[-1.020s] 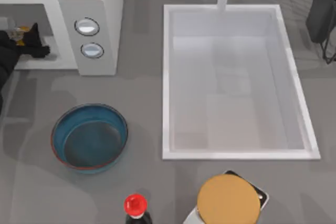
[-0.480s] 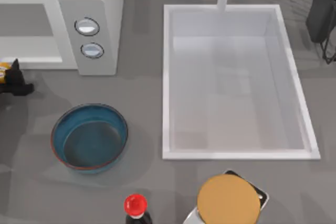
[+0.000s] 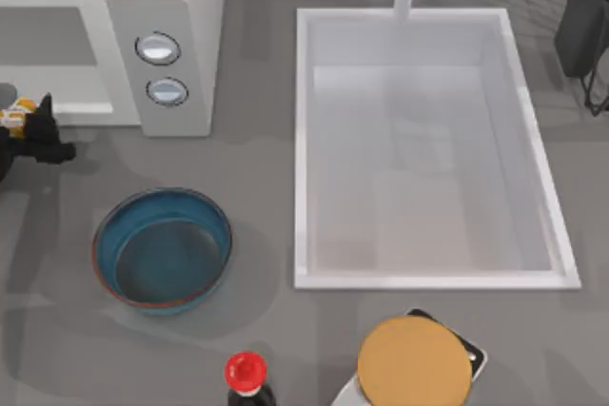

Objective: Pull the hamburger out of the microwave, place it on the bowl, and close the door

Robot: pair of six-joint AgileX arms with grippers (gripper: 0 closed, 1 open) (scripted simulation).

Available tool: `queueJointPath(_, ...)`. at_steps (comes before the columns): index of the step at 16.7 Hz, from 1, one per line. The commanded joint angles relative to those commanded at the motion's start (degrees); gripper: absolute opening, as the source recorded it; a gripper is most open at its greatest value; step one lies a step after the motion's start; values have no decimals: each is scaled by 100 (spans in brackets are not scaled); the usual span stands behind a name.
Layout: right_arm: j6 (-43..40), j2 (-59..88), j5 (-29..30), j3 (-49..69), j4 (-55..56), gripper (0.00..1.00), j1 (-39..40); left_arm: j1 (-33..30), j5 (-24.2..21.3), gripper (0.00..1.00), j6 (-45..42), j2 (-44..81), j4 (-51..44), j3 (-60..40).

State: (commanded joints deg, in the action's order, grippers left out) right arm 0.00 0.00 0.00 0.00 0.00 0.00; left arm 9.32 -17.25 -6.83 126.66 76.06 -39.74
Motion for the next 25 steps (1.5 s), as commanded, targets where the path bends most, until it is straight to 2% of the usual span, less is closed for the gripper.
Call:
queueJointPath(4, 0, 0, 0, 0, 0, 100, 0, -212, -183, 0, -238, -1040, -1071, -43)
queueJointPath(8, 0, 0, 0, 0, 0, 100, 0, -15, -7, 0, -56, -1884, -1906, -26)
queueJointPath(12, 0, 0, 0, 0, 0, 100, 0, 266, 248, 0, 234, -2082, -2113, 39)
queueJointPath(17, 0, 0, 0, 0, 0, 100, 0, 243, 241, 0, 215, -2062, -2102, 21)
queueJointPath(21, 0, 0, 0, 0, 0, 100, 0, 231, -192, 0, -375, -2027, -2685, -367)
queueJointPath(25, 0, 0, 0, 0, 0, 100, 0, 153, -1044, 0, -1914, -1918, -4239, -1158)
